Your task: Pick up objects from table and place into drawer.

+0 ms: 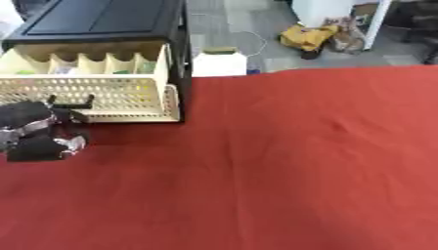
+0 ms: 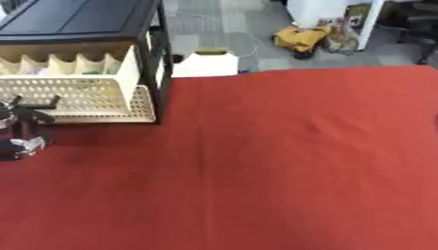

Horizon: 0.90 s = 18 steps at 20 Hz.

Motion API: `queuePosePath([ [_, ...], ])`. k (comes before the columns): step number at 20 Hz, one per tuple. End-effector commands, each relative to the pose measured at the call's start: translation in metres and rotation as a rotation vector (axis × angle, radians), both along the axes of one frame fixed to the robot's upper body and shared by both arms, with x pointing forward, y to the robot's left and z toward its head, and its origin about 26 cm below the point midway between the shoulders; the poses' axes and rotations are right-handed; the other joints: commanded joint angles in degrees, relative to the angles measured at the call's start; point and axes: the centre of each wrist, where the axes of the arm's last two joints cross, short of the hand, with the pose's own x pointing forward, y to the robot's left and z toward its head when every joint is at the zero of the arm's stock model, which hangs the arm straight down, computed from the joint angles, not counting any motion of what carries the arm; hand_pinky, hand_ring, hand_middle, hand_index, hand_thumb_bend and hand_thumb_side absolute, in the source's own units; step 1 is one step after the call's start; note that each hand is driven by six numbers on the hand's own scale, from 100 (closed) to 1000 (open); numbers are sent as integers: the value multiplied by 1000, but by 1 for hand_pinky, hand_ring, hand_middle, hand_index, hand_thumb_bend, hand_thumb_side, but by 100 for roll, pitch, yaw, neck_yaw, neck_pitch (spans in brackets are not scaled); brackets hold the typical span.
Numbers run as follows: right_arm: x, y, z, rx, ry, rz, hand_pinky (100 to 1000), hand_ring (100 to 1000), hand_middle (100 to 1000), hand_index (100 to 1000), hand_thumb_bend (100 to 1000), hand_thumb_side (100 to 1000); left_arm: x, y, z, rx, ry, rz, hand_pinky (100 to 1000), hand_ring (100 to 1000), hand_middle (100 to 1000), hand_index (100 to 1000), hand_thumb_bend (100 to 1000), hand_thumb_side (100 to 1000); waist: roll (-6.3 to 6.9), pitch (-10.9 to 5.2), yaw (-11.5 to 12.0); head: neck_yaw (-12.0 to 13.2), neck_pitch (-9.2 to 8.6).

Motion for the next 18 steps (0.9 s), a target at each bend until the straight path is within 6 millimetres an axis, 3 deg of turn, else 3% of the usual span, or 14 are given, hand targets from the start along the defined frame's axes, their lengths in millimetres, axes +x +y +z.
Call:
queuePosePath([
  [1,-4,-1,8,-16,-27,-11,624,790,510,665,253,669,-1,-2,14,-5,-28,-12,326,615,666,932,100,1000,-3,-78,13,27,-67],
  [18,-5,-2,7,-19,-22,-10,625,792,508,664,266,674,21,-5,21,-65,-112,27,304,589,617,918,100,1000,2,1,-24,65,-183],
])
